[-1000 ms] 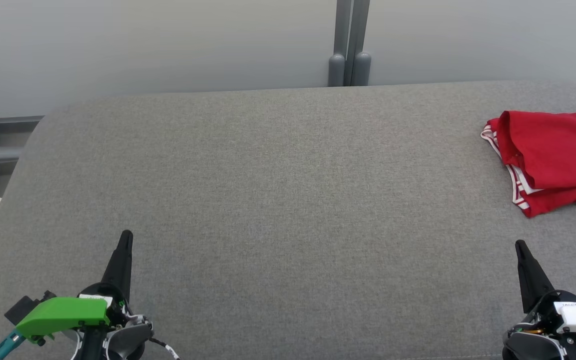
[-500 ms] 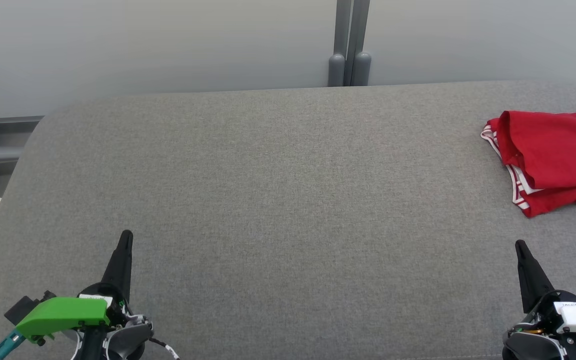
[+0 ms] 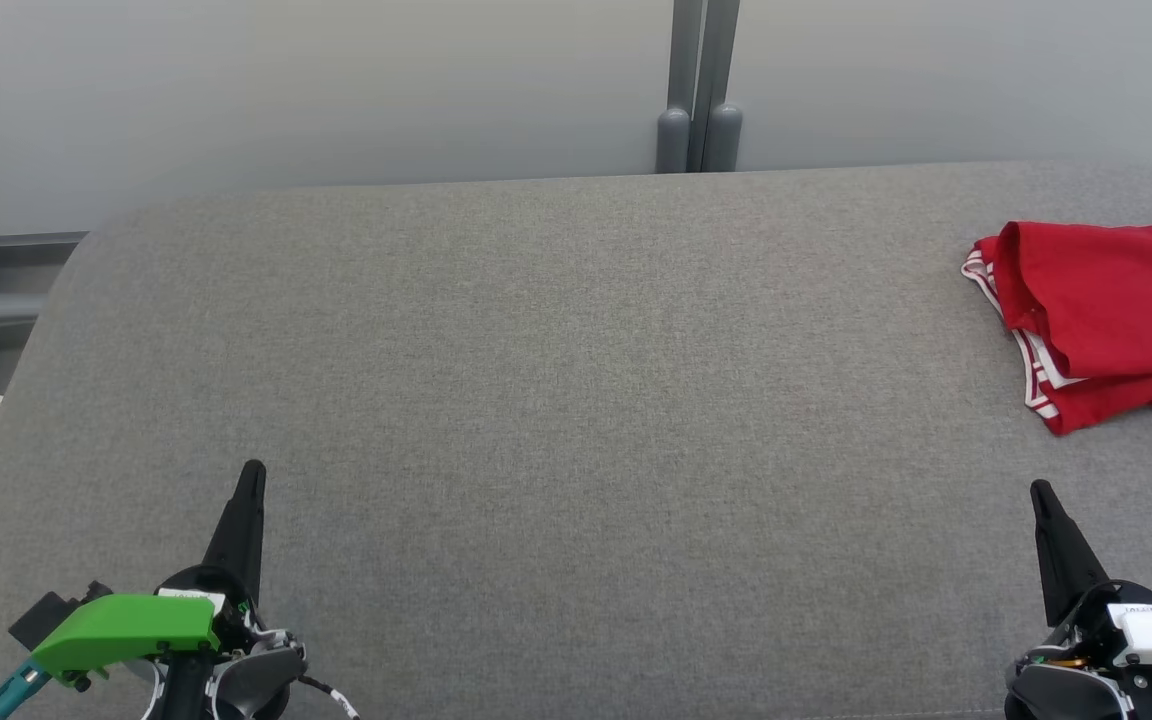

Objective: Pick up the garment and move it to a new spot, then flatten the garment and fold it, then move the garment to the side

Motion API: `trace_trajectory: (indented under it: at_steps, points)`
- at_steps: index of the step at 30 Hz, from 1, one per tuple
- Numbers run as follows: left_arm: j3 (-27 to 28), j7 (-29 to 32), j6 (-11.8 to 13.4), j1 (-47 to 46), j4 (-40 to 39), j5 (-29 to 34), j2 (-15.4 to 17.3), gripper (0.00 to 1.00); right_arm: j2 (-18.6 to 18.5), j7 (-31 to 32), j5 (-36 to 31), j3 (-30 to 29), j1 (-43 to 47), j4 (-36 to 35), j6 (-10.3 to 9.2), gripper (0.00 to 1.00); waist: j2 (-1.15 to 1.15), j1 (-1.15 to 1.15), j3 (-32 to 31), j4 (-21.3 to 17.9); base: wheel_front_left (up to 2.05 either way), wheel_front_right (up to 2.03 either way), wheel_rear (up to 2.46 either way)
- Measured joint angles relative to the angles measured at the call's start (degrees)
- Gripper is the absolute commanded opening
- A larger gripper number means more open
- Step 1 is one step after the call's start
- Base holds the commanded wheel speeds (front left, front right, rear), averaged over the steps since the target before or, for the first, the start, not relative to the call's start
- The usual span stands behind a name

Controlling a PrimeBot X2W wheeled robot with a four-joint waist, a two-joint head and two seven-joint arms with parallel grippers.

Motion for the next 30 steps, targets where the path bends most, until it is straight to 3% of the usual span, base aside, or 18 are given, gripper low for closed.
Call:
trace_trajectory:
  at_steps: [30]
  points:
    - [0.0, 0.0, 0.0, 0.0, 0.0, 0.0, 0.0, 0.00, 0.0, 0.0, 0.0, 0.0, 0.0, 0.0, 0.00, 0.00, 0.00, 0.00, 0.0, 0.0, 0.00, 0.00, 0.00]
